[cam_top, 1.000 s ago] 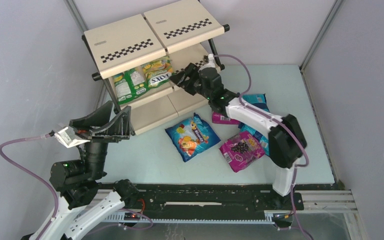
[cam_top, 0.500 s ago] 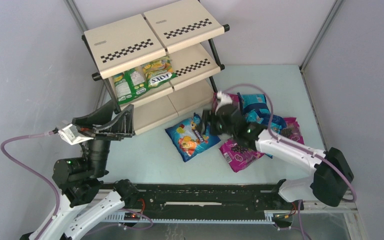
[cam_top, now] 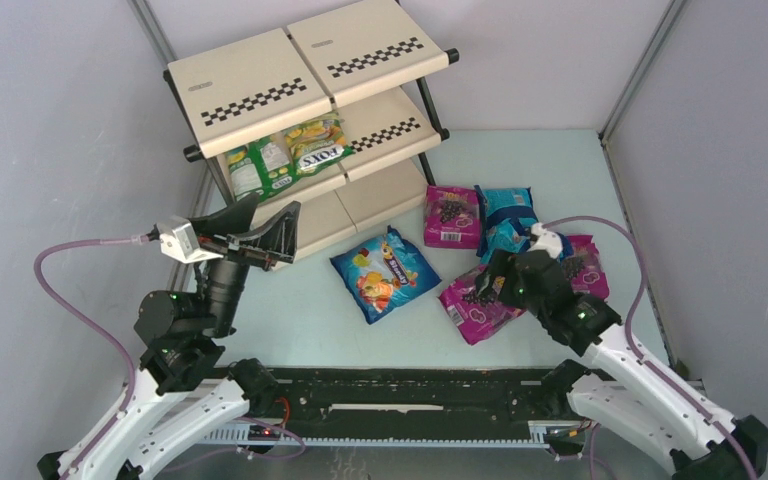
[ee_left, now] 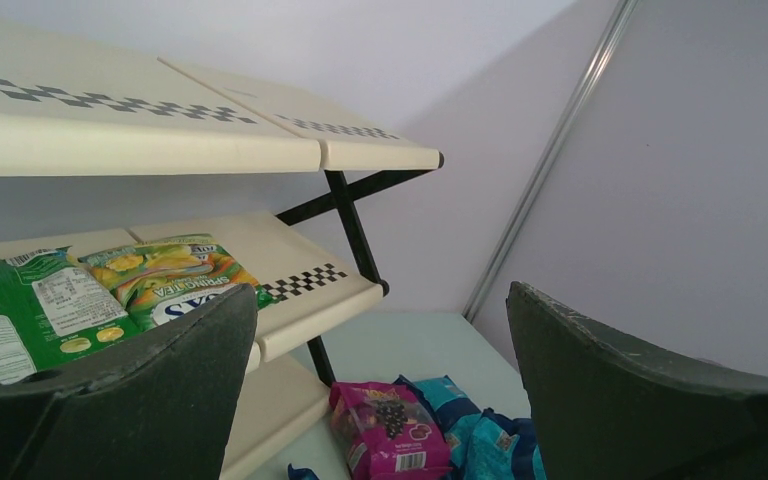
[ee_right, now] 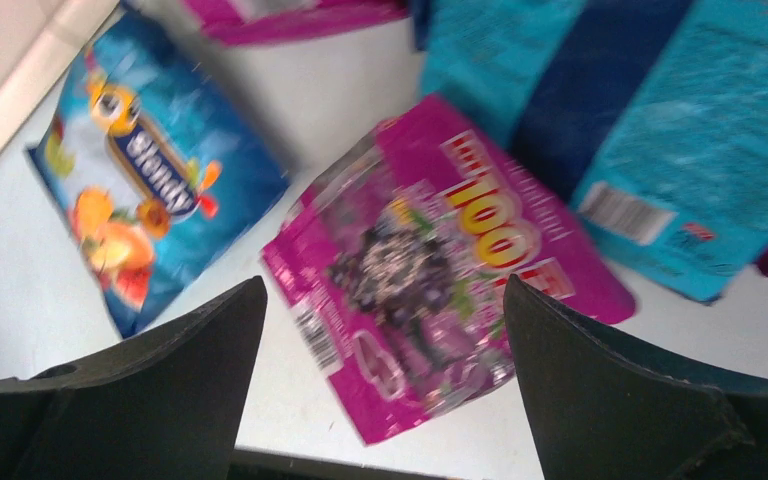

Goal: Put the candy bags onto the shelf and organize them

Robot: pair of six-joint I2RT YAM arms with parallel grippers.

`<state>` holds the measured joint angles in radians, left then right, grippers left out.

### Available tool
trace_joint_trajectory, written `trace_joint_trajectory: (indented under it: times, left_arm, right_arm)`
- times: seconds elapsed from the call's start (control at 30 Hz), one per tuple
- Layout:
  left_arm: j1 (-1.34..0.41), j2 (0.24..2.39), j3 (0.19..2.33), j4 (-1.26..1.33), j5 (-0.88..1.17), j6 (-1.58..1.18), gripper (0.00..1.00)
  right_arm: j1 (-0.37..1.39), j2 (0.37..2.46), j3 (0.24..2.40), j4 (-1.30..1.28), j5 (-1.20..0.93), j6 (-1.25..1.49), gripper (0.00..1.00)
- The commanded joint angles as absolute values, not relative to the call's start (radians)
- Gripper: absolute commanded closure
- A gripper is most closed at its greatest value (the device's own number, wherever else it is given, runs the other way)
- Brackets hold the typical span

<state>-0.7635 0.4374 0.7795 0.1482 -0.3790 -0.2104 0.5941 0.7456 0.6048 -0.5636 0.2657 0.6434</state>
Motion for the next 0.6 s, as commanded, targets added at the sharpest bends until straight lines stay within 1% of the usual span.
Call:
trace_joint_trajectory:
  times: [0.0, 0.1, 0.13, 0.23, 0.4, 0.5, 0.57]
  left_arm:
    - [-0.761, 0.433, 0.775, 0.164, -0.365, -0.216, 0.0]
    - [-0.761, 0.426, 0.771, 0.165, -0.368, -0.219, 0.0]
    - [-0.761, 0.425, 0.772, 0.166, -0.368, -0.221, 0.0]
    - [-0.761, 0.418, 0.77, 0.168, -0.369, -0.222, 0.0]
    - [-0.761, 0.408, 0.767, 0.172, -0.37, -0.227, 0.0]
    - [-0.761, 0.4, 0.766, 0.176, -0.379, -0.221, 0.0]
    - [-0.761, 0.396, 0.763, 0.178, -0.382, -0.218, 0.0]
  right_arm:
    - [0.396, 0.788, 0.594, -0.518, 0.113, 0.583, 0.02]
    - [0.259, 0.861, 0.593, -0.461, -0.025, 0.554, 0.04]
    - [0.226, 0.891, 0.594, -0.444, -0.063, 0.546, 0.06]
    - [0.169, 0.966, 0.595, -0.437, -0.115, 0.532, 0.1]
    - [0.176, 1.029, 0.559, -0.429, -0.172, 0.549, 0.19]
    - [0.226, 1.006, 0.515, -0.401, -0.209, 0.602, 0.24]
    - [0.28, 0.981, 0.496, -0.398, -0.194, 0.644, 0.25]
